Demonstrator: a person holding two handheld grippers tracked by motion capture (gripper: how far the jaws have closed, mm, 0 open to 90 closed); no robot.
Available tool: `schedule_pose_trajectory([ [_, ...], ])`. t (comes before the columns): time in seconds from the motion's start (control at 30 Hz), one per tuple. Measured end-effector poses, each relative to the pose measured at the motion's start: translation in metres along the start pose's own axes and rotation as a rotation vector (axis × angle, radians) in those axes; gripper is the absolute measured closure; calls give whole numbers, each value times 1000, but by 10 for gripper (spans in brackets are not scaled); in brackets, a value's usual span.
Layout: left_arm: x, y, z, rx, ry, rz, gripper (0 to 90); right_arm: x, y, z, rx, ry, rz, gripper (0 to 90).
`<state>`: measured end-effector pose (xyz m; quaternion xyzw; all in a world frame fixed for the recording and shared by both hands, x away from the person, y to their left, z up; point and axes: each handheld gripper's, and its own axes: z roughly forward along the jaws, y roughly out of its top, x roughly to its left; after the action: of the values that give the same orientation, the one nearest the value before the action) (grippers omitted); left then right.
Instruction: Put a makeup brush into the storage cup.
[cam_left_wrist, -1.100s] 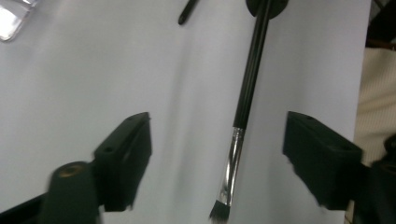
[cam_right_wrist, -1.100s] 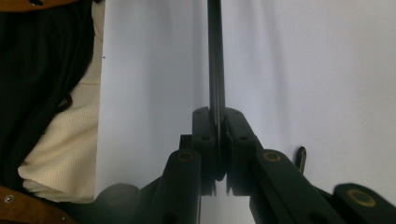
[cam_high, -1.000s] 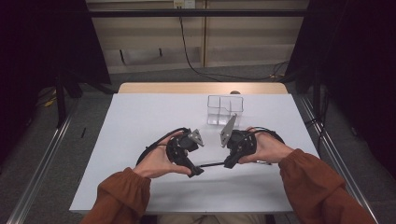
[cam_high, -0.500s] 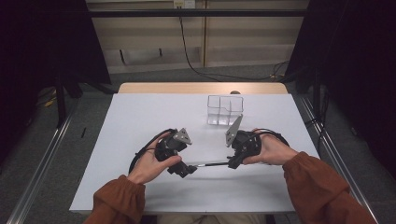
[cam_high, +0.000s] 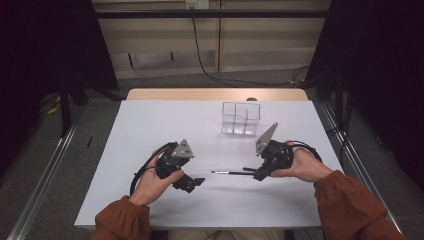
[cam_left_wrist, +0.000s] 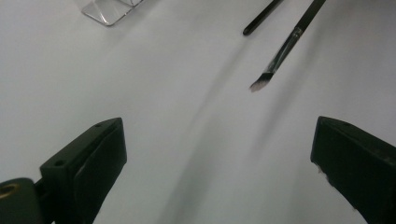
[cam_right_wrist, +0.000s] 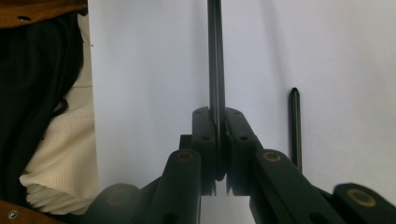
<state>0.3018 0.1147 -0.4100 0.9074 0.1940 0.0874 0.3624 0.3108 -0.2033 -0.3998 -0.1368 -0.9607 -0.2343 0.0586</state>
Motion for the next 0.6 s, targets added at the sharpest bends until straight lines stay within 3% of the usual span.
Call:
schedule_pose_trajectory([
  [0.07, -1, -3, -2, -19, 22, -8, 33, 1, -4, 0, -13, -5, 11, 840],
  [0.23, 1, -10, -8, -47, 25, -27, 34, 3, -12, 0, -39, -19, 41, 839],
  [0.3, 0, -14, -9, -79, 23, -56, 31, 5, -15, 0, -65, -24, 57, 840],
  [0.6, -1, -27, -16, -107, 43, -83, 32, 9, -29, 8, -165, -37, 113, 839],
])
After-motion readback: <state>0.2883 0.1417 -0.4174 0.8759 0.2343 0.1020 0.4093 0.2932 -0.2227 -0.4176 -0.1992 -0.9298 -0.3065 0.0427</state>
